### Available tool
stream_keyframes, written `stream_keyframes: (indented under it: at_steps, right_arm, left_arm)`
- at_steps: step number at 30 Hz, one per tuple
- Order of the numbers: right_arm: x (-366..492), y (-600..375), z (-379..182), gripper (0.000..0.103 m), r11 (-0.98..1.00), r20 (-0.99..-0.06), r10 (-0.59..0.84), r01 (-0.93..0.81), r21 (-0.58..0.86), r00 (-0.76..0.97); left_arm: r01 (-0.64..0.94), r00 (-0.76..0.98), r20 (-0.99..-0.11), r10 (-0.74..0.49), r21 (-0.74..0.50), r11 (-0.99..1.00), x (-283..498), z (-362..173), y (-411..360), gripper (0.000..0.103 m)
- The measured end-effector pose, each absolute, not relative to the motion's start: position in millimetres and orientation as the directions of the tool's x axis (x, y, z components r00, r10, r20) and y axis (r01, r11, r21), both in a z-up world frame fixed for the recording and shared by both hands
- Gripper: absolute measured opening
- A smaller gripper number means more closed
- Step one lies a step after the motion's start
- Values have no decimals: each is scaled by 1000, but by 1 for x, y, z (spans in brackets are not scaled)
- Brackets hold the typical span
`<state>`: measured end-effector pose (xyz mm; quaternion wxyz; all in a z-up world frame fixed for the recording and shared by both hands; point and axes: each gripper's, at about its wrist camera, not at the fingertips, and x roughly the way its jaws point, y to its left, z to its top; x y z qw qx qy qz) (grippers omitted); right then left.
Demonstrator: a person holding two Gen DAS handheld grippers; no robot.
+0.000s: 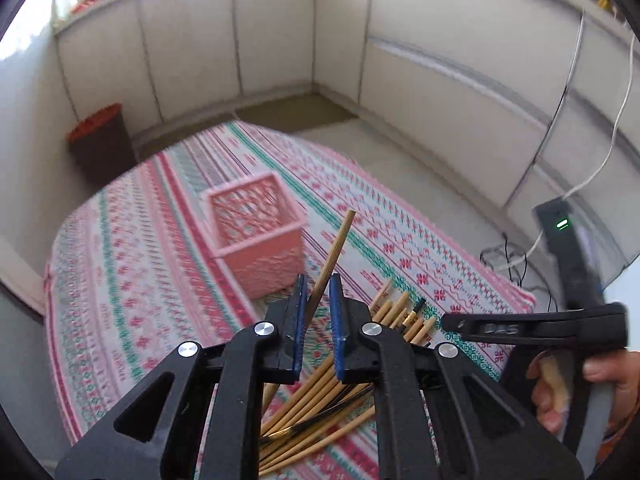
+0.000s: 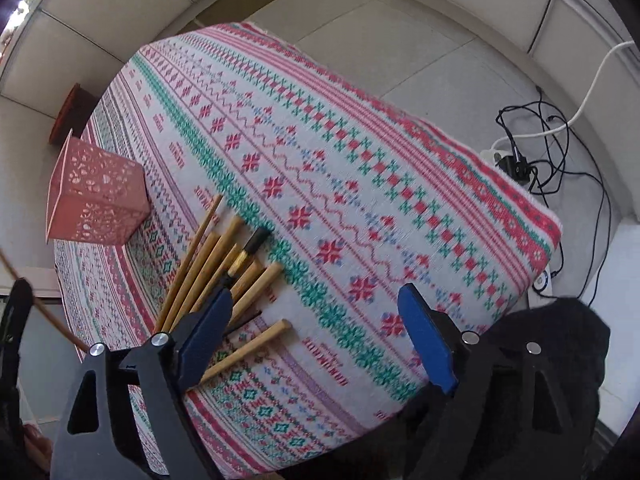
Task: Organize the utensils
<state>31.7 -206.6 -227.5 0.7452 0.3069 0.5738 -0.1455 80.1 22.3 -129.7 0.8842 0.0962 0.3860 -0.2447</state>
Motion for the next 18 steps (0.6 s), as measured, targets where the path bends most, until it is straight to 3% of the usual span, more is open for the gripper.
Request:
stream_keyframes:
  at_steps: [5,8,15,18]
  right_arm:
    - [29,-178,-250,59,697,-961,222,663,273,163]
    - [27,-172,-251,48,649,-970,182,722,242,162]
    - [43,-158,-249,40,605,-985,130,778,169,113]
    - [50,-148,-248,30,613,-995,70,784,98,70]
  left_arm:
    - [458,705,-584,-402,-58,887,52,-96,65,6]
    - [459,735,-519,-436,-91,884,43,-82,81,5]
    - [440,767,-449,-458,-152,885,34,-71,117,5]
    - [431,778,-418,-469,-189,882,32,-68,132,5]
